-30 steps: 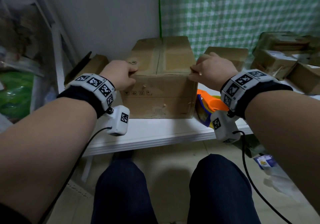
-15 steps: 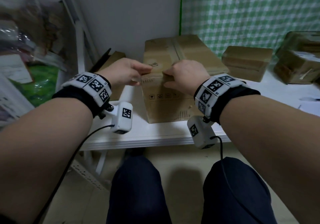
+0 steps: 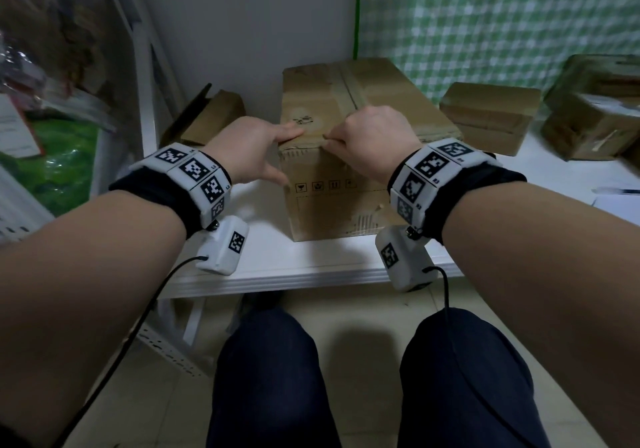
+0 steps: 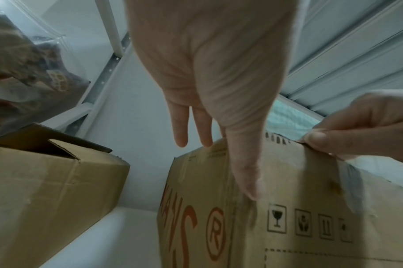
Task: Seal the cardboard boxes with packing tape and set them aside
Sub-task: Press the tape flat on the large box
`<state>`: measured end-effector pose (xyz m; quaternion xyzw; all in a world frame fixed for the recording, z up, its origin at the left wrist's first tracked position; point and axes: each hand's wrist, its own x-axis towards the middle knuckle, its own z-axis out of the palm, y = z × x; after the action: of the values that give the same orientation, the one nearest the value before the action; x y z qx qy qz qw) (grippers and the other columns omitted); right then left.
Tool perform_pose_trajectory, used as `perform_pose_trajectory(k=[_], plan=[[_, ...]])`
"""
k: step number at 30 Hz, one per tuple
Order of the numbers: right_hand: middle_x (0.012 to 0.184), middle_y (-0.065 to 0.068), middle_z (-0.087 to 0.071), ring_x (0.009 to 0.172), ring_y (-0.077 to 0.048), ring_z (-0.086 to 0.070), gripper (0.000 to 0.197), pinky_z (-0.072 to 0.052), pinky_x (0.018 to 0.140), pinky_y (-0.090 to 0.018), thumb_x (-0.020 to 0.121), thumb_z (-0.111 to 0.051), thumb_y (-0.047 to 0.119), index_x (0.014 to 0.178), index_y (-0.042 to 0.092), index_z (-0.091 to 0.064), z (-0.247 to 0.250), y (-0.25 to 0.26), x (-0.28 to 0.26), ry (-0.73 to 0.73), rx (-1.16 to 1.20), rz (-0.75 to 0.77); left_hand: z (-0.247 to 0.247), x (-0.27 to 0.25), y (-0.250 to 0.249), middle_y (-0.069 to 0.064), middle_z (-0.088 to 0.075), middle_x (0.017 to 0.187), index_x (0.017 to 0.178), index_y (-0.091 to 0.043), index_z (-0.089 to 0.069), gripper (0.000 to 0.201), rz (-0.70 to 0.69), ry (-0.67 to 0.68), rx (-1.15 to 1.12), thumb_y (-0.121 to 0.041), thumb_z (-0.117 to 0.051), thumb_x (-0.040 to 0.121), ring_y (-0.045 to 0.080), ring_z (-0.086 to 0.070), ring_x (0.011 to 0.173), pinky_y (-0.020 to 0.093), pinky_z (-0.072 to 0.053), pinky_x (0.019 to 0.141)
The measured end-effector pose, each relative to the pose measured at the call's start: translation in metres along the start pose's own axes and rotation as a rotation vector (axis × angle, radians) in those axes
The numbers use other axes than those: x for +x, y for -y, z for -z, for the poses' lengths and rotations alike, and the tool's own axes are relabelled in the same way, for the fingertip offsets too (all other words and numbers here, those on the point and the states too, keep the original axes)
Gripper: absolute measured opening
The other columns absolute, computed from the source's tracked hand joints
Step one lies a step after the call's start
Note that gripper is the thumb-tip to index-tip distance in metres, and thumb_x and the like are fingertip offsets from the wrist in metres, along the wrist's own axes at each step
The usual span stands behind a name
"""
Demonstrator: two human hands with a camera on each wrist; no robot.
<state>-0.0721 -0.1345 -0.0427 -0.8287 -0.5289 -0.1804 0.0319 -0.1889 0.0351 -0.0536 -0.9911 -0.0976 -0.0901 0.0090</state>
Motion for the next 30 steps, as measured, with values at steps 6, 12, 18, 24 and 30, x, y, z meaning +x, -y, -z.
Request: perform_pose_trajectory(k=[6, 12, 18, 24, 30], plan=[[0.092, -0.004, -0.063, 0.08, -0.022, -0.053, 0.045, -0.04, 0.065, -0.03, 0.099, -0.036, 0.048, 0.109, 0.02, -0.068, -0.003, 0.001, 0.0, -0.019, 0.002, -0.005, -0.008, -0.002, -0.003, -0.005, -0.039, 0.148, 0.145, -0.027, -0.036, 0.094, 0.029, -0.065, 0.006, -0.04, -0.083, 0.064, 0.016, -0.043, 0.131, 0.03, -0.032, 0.108], [0.094, -0.005, -0.066, 0.084, -0.025, -0.059, 0.047, -0.04, 0.065, -0.03, 0.098, -0.035, 0.05, 0.109, 0.02, -0.068, -0.006, 0.0, 0.003, -0.041, -0.007, 0.001, -0.009, -0.006, -0.006, -0.001, -0.036, 0.15, 0.146, -0.025, -0.033, 0.089, 0.026, -0.067, 0.006, -0.038, -0.079, 0.071, 0.016, -0.034, 0.138, 0.037, -0.029, 0.114], [0.095, -0.005, -0.067, 0.086, -0.025, -0.06, 0.047, -0.041, 0.065, -0.029, 0.098, -0.035, 0.05, 0.109, 0.02, -0.069, -0.007, 0.0, 0.003, -0.058, -0.006, 0.002, -0.011, -0.006, -0.01, -0.002, -0.033, 0.152, 0.147, -0.026, -0.031, 0.089, 0.036, -0.084, 0.057, -0.043, -0.077, 0.072, 0.014, -0.03, 0.14, 0.037, -0.028, 0.114], [0.092, -0.004, -0.066, 0.078, -0.022, -0.055, 0.048, -0.037, 0.063, -0.029, 0.098, -0.034, 0.051, 0.107, 0.02, -0.069, -0.006, 0.001, 0.001, -0.051, -0.002, -0.004, -0.008, -0.006, -0.011, 0.001, -0.034, 0.151, 0.146, -0.023, -0.034, 0.08, 0.02, -0.082, 0.036, -0.045, -0.07, 0.078, 0.016, -0.033, 0.138, 0.033, -0.028, 0.113], [0.093, -0.003, -0.066, 0.083, -0.023, -0.058, 0.048, -0.037, 0.065, -0.029, 0.098, -0.034, 0.051, 0.107, 0.02, -0.07, -0.007, 0.0, 0.0, -0.052, 0.002, 0.003, -0.009, -0.008, -0.008, 0.0, -0.032, 0.152, 0.146, -0.024, -0.033, 0.067, -0.008, -0.09, 0.022, -0.043, -0.059, 0.087, 0.016, -0.032, 0.139, 0.034, -0.028, 0.112]])
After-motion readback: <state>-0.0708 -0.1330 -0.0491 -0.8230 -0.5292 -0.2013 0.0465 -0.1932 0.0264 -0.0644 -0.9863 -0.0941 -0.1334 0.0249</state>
